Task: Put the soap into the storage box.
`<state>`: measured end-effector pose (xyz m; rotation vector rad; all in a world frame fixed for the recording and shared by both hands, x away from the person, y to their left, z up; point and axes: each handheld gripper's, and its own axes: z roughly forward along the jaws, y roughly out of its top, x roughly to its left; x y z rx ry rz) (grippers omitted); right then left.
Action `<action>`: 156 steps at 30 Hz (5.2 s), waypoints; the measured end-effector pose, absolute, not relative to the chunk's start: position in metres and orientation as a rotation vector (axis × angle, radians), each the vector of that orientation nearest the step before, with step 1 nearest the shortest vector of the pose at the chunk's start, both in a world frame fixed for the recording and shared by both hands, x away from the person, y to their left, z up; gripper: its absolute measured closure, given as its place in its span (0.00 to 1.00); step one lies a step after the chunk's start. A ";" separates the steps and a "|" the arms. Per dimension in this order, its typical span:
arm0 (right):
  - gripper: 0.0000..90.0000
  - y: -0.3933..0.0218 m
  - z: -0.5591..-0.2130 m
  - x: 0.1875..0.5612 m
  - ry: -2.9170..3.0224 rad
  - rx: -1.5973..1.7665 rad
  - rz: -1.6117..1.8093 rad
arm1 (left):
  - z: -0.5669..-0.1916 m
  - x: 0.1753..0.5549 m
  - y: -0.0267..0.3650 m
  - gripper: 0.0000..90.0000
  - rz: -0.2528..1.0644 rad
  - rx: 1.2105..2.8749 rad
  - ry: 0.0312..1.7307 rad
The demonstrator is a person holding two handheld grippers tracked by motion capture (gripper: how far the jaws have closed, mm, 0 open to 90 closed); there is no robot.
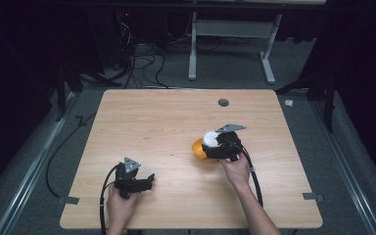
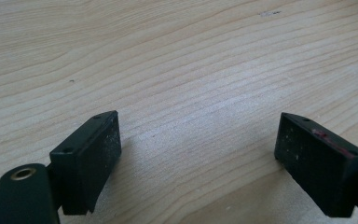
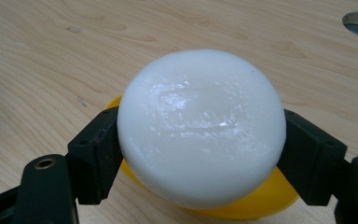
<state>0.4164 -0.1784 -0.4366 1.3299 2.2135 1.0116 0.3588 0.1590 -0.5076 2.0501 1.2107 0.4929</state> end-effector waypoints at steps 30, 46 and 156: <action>0.28 -0.179 -0.447 0.426 2.191 1.394 1.013 | -0.508 0.359 0.159 0.17 0.494 2.051 1.210; 0.29 -0.197 -0.427 0.412 2.119 1.360 1.091 | -0.508 0.359 0.159 0.17 0.494 2.051 1.210; 0.31 -0.300 -0.419 0.335 1.890 1.475 1.109 | -0.508 0.359 0.159 0.17 0.495 2.053 1.211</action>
